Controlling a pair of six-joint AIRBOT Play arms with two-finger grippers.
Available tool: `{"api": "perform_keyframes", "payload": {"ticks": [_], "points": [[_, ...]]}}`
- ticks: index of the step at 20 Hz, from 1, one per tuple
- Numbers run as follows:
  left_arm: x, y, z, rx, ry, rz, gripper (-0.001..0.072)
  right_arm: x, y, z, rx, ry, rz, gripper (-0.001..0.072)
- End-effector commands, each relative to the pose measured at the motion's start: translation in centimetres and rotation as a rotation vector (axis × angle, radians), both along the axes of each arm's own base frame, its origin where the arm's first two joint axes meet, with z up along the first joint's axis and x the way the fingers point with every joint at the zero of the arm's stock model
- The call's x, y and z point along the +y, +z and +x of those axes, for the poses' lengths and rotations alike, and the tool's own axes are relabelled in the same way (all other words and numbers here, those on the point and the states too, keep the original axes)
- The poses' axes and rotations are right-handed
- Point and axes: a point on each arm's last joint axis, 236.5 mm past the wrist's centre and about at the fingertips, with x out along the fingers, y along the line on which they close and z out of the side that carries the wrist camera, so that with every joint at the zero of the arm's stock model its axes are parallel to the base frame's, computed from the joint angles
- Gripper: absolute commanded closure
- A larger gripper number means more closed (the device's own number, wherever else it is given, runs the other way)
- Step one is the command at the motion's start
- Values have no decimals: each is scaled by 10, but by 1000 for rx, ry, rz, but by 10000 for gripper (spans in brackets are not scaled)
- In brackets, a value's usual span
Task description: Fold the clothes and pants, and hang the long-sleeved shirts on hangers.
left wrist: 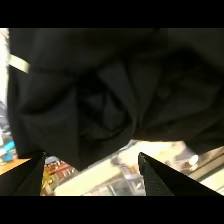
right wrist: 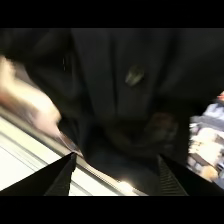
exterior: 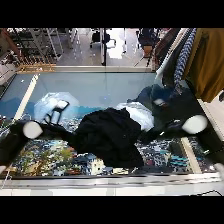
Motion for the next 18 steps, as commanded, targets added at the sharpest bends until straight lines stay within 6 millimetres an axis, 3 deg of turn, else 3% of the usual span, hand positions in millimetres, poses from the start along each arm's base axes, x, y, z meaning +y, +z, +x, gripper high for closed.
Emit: {"api": "perform_keyframes", "payload": {"ticks": [1,4,10,11,12,13,14,15,16,17,18], "points": [[5,-45,12,-5,-5,68,62,36,-52,-1,-205,184,-165,90],[13,-68,29,40,0,95,7,61,-59,19,-320,236,-198,78],[-5,-114,46,144,-27,71,18,88,-112,46,-281,359,-325,78],[-5,-120,48,162,-6,68,96,93,-116,54,-274,358,-328,80],[-6,-122,51,164,-4,69,279,97,-120,58,-250,353,-331,85],[-6,-122,53,156,-2,67,548,99,-123,59,-216,331,-331,116],[-7,-117,57,143,-2,64,676,100,-124,60,-188,312,-330,149],[-9,-108,61,124,-3,59,680,101,-124,62,-171,289,-327,150],[-10,-97,65,102,-5,52,680,100,-122,63,-163,268,-329,240],[-12,-82,68,79,-11,44,681,98,-120,64,-160,266,-342,529],[-13,-66,69,65,-21,37,681,94,-118,65,-158,269,-360,668]]}}
